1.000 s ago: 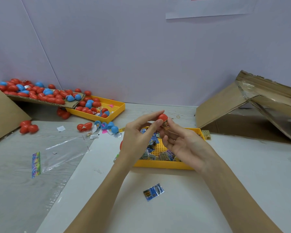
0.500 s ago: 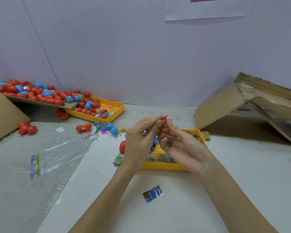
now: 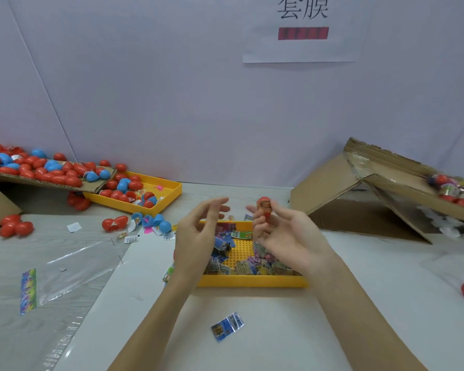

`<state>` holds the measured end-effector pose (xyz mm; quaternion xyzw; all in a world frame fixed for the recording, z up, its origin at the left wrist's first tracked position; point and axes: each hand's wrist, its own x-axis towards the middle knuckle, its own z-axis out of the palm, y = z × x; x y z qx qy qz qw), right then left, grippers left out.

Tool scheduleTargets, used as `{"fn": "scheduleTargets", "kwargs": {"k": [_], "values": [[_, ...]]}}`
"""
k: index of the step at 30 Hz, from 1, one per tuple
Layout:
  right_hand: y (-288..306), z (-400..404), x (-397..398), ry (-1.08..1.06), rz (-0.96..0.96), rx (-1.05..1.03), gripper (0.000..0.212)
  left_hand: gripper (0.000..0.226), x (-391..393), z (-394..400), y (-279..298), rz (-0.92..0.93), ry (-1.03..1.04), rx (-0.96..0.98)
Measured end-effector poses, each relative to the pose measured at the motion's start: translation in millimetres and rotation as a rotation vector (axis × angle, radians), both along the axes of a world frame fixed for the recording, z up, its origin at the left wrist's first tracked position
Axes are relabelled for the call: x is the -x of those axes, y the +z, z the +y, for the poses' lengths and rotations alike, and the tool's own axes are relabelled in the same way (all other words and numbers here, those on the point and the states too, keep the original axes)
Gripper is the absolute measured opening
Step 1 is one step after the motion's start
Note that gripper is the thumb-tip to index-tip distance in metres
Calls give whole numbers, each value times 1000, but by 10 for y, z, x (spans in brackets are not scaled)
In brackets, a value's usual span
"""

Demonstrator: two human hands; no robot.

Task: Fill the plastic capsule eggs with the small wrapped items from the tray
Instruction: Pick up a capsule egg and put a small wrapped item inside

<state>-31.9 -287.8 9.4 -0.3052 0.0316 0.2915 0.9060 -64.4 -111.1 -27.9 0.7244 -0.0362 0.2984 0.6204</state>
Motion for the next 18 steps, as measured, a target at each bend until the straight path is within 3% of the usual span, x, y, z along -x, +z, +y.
{"fn": "scheduleTargets", "kwargs": {"k": [3,5,8,13,18], "values": [[324,-331,-300,-220,-67,-335,54,40,-8,20,22,43,45,22],[515,-505,-488,-431,-180,-334,70,42,-8,15,30,51,59,14],[519,-508,-549,-503,-307,1,72,41,-2,17,49,51,75,2],[-152,-99,-225,-144,-546,513,42,34,-38,81,40,77,99,-31],[-437,111,-57,40,-799,923,33,18,-98,205,-96,173,234,-364]]}}
